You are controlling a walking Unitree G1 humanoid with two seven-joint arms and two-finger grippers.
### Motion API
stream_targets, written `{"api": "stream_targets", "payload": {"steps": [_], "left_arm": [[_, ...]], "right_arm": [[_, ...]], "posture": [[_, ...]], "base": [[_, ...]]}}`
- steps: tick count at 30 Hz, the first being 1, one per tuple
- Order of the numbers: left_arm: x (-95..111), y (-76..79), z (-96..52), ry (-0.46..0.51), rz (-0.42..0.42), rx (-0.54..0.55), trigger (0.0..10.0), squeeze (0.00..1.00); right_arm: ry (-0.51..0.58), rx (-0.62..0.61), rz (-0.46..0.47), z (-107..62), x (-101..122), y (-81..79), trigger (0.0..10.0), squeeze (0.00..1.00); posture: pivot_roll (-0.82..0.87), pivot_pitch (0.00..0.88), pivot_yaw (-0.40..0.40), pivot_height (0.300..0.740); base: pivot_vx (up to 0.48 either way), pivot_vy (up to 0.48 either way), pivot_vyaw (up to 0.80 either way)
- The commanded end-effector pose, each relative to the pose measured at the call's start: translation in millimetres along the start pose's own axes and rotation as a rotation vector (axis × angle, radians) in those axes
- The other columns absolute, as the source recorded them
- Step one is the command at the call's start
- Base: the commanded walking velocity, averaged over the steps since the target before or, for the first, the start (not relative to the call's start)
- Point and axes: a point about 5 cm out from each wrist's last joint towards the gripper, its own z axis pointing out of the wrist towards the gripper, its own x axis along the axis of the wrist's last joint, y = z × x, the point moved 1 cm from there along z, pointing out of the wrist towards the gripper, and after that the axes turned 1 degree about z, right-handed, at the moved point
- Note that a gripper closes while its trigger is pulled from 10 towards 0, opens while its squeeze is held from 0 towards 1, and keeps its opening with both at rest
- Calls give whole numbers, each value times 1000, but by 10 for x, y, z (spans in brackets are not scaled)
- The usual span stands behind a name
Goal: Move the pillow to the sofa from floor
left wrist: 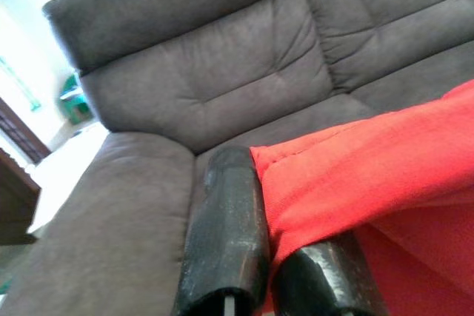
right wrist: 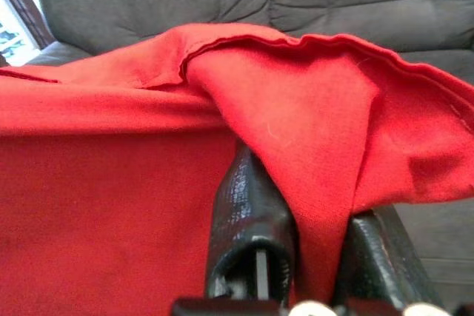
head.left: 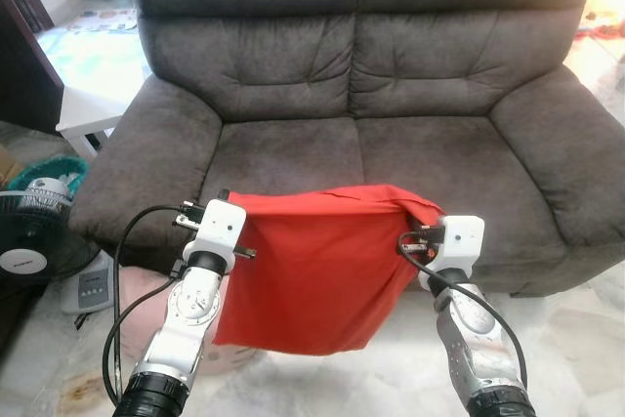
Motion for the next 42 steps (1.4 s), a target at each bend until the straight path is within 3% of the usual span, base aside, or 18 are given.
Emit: {"api": "stream_targets", "payload": {"steps": [1,42], "left_arm": [[193,-130,95,89,13,55,10000,0],[154,-148,141,91,-13,55,10000,0]], "right_arm": [[99,-23,-18,16,198,43,10000,0],[156,-1,-61,25,314,-10,10000,0]], "posture": [[111,9,-11,740],[88,0,-9,740]], "base": [[0,-326,0],[0,-306,0]]}}
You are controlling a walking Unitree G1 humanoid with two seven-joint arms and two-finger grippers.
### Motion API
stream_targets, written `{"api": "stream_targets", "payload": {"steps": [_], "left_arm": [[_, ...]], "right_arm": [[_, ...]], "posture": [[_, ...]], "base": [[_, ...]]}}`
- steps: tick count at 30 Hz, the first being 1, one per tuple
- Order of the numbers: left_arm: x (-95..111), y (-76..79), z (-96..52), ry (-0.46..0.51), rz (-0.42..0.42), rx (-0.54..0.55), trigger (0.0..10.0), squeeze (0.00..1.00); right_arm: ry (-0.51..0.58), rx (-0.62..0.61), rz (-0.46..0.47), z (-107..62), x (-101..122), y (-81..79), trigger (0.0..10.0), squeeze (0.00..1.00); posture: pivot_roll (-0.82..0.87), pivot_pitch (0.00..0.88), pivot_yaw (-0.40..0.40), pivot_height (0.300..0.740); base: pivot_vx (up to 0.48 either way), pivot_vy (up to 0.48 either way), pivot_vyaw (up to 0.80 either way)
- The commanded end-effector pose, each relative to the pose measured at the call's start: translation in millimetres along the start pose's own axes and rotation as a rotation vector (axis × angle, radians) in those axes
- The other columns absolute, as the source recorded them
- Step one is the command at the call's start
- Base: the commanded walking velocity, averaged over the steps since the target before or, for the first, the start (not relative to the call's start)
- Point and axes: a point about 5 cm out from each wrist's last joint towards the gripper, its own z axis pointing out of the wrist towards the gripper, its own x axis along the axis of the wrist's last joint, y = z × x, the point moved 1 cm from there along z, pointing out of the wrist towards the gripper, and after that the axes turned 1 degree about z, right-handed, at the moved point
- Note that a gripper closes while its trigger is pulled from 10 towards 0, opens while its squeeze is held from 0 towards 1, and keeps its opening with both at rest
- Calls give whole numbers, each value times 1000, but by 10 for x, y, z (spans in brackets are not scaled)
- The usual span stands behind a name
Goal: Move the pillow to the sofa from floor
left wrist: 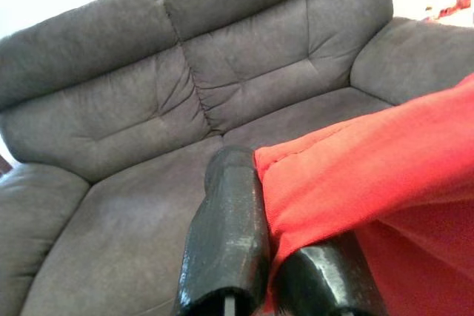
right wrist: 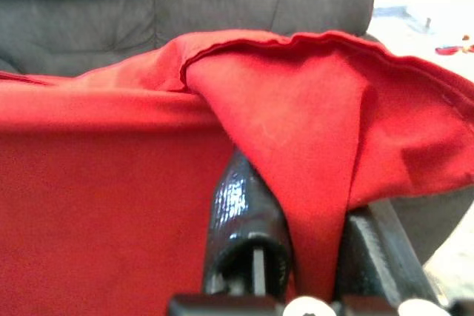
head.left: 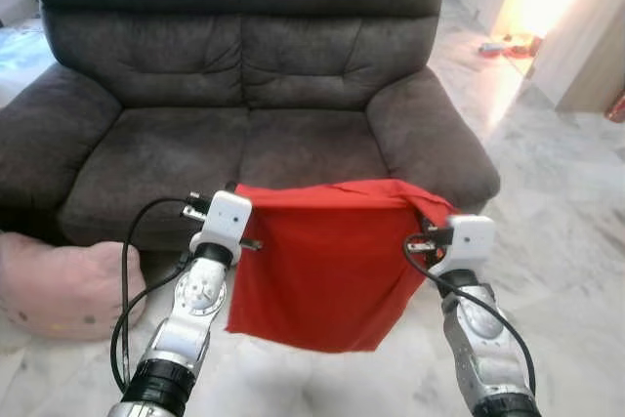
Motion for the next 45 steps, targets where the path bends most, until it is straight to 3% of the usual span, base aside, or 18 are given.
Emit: {"api": "stream_targets", "payload": {"steps": [1,13,24,45], "left_arm": [[201,-65,67,97,-28,43,10000,0],[274,-5,67,129,-76,6,10000,0],[373,-52,140,160,-29,15,10000,0],[396,-41,118,165,-13,5,10000,0]], "right_arm": [[79,-19,-20,42,183,77,10000,0],[89,-7,-22,70,221,66,10000,0],[110,18,-50,129,329,47,10000,0],[125,8,-40,185,402,33,10000,0]], "posture": [[88,0,-10,740],[84,0,-9,740],[75,17,-18,740],[86,64,-17,740]], "base": [[0,0,0],[0,0,0],[0,0,0],[275,0,0]]}}
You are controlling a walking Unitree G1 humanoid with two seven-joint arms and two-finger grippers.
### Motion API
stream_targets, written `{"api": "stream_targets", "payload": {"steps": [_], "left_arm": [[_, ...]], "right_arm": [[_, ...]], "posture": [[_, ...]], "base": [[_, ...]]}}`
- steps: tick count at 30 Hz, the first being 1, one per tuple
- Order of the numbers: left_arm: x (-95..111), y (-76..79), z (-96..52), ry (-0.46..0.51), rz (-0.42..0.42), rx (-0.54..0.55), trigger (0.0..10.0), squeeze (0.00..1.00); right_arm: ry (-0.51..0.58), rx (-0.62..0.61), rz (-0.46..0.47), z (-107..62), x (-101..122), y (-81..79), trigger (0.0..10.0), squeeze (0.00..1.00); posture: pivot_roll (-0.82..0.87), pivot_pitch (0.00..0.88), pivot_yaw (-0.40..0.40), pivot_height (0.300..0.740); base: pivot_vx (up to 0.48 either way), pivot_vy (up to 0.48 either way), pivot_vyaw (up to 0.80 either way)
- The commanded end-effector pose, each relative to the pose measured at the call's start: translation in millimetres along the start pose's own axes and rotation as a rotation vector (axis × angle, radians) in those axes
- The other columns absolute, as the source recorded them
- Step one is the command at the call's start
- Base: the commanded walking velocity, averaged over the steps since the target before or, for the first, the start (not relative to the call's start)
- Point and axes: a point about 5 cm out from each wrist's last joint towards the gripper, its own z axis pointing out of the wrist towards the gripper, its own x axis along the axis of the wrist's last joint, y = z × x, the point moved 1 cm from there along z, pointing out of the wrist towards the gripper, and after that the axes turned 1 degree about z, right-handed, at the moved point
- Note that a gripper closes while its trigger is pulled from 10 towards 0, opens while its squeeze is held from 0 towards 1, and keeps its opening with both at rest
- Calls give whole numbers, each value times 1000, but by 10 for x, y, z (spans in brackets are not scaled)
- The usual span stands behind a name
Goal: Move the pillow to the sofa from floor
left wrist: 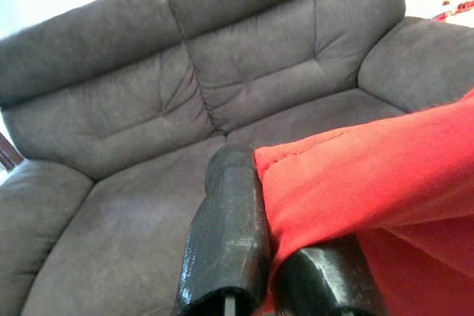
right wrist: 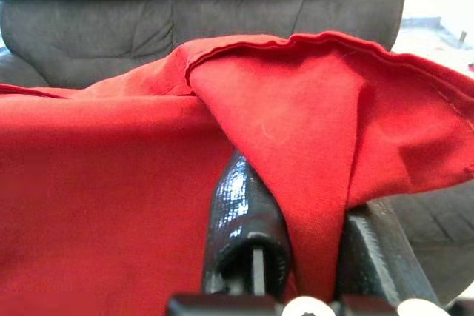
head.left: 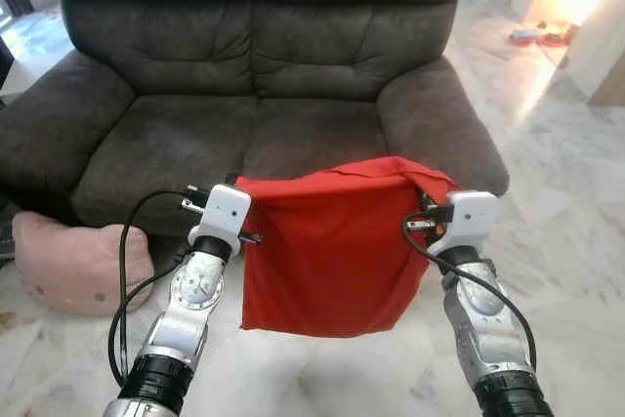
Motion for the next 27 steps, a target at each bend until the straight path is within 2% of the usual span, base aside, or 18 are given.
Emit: {"api": "stream_targets", "payload": {"steps": [1,12,27], "left_arm": [[233,-49,71,102,-2,26,10000,0],[231,-38,63,100,-5,20,10000,0],[241,-28,60,99,-6,16,10000,0]], "right_arm": [[70,-2,0,66,178,5,10000,0],[65,-28,4,85,174,31,10000,0],[66,0,-19,100,179,-17,10000,0]], "posture": [[87,66,-18,740],[92,69,-19,740],[93,70,-21,740]], "base": [[289,0,0],[296,0,0],[301,0,0]]}}
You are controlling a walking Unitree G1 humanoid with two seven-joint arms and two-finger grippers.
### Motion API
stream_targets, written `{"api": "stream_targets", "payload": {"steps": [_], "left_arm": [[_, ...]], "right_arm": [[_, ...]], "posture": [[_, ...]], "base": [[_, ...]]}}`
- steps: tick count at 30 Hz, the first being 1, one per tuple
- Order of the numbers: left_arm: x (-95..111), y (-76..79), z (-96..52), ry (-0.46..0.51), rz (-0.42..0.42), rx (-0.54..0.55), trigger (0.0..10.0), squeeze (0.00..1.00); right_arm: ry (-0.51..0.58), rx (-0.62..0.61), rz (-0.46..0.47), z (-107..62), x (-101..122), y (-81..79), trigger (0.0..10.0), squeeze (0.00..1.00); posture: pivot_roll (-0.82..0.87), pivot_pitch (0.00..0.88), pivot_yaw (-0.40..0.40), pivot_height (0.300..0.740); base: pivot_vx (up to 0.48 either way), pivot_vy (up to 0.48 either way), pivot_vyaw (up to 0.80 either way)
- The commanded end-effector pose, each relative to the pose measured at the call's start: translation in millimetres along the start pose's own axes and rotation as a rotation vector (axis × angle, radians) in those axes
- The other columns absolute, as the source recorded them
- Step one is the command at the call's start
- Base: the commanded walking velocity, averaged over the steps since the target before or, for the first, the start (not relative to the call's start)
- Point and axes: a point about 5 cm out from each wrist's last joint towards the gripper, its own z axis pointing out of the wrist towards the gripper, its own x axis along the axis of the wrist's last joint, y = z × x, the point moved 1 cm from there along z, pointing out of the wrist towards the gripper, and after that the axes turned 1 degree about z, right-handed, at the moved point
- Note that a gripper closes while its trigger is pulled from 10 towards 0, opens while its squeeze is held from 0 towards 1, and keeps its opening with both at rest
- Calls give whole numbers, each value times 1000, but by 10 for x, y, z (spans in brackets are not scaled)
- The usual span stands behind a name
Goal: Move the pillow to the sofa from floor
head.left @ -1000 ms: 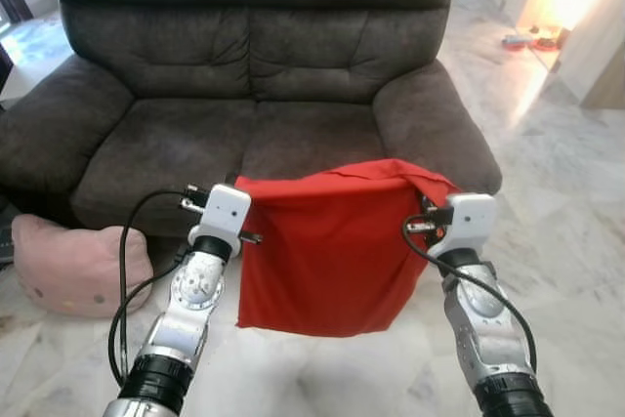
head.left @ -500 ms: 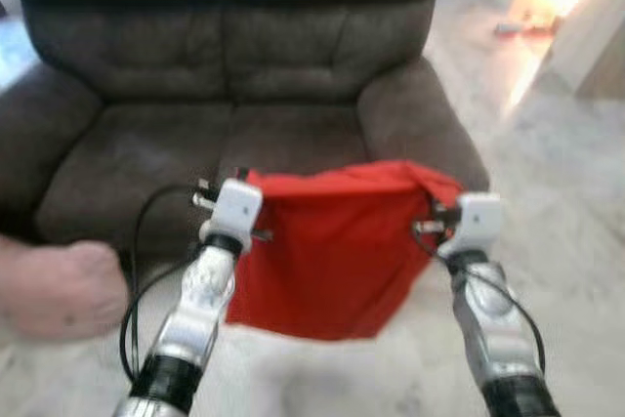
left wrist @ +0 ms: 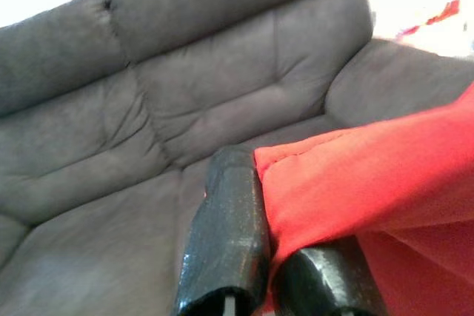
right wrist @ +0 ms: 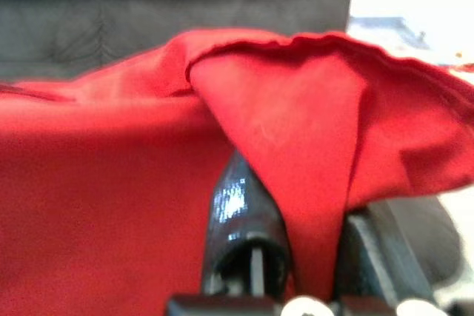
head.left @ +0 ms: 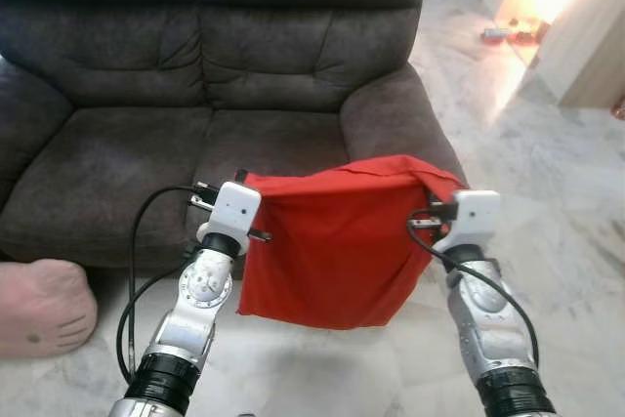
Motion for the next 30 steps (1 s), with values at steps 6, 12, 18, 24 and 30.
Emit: {"api": "stream_targets", "payload": {"steps": [6,12,18,24,30], "left_arm": [[248,2,83,108,-18,19,10000,0],[222,34,79,97,-7,-7,10000,0],[294,-6,77,135,45,9,10000,0],[436,-176,97,197,85,52,10000,0],[597,-239,50,259,128,66,10000,0]], "right_arm": [[86,38,-17,10,173,-5,10000,0],[71,42,-6,17,146,-12,10000,0],[108,34,7,23,213,-12,10000,0],[186,-4,8,23,353,19,10000,0],[269,-45,-15,-4,536,69,10000,0]], "posture": [[95,71,-22,740],[96,72,-23,740],[96,72,-22,740],[98,72,-20,740],[99,63,-19,740]], "base": [[301,0,545],[50,0,103],[0,0,0],[0,0,0],[0,0,0]]}}
